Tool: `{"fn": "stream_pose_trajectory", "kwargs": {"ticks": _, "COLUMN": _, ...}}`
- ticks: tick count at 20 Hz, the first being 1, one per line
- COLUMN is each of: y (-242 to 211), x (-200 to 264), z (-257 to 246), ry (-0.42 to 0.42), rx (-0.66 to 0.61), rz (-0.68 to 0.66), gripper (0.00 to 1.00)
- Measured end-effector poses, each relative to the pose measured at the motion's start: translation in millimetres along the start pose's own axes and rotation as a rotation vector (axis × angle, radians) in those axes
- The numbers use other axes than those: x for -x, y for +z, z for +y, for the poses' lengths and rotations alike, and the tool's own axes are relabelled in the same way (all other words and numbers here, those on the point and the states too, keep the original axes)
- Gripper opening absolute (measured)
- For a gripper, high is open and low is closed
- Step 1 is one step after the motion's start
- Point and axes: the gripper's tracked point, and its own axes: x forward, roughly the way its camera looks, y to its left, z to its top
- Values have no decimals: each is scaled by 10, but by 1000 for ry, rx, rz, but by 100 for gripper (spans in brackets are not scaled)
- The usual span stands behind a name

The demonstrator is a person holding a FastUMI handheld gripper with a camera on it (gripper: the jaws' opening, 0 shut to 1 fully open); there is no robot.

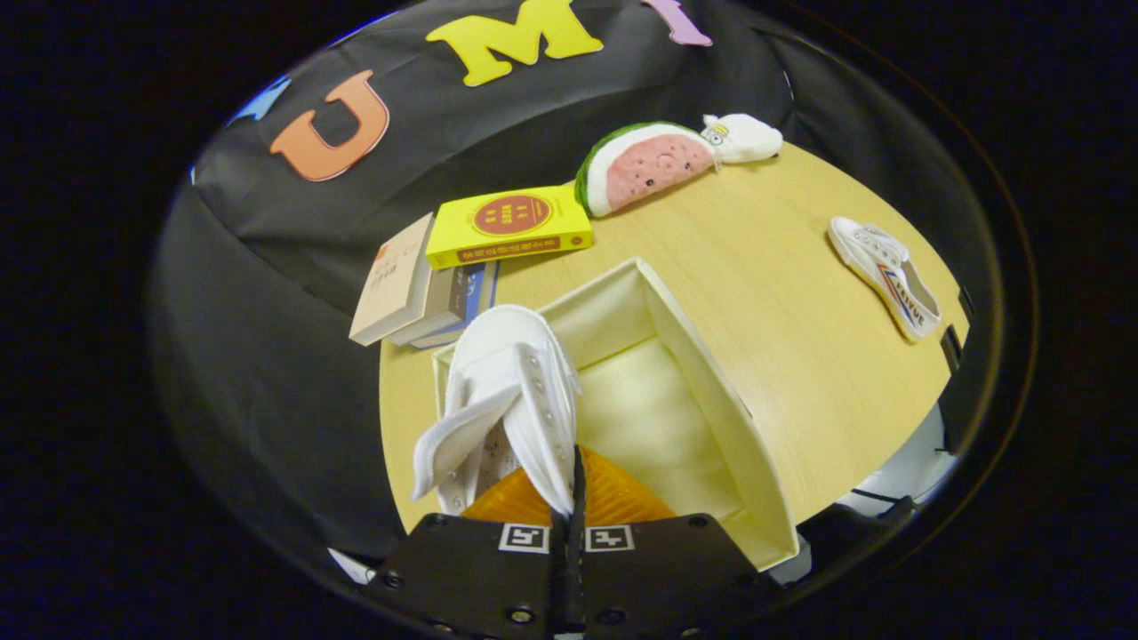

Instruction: Open the storage box then place both shoes into the box .Put the left shoe in first, then the right shoe, with the right side of both shoes facing outward in a uniform manner.

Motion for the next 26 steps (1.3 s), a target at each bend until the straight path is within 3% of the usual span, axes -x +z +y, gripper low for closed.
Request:
{"fn": "stream_pose_trajectory", "kwargs": {"ticks": 15, "y": -321, "x": -251, "z": -97, "ry": 3, "rx": 3, "rz": 45, "gripper": 0}}
{"fn": "stream_pose_trajectory", "kwargs": {"ticks": 17, "y": -326, "x": -283, "z": -43, "ry": 24, "rx": 14, "rz": 43, "gripper": 6}}
{"fn": "stream_pose_trajectory", "kwargs": {"ticks": 22, "y": -379, "x": -278, "z": 45, "ry": 58, "rx": 111, "rz": 49, "gripper": 87}}
{"fn": "stream_pose_trajectory", "kwargs": {"ticks": 26, "y": -232, "x": -43, "z": 63, "ry": 80, "rx": 224, "rz": -40, "gripper": 95}}
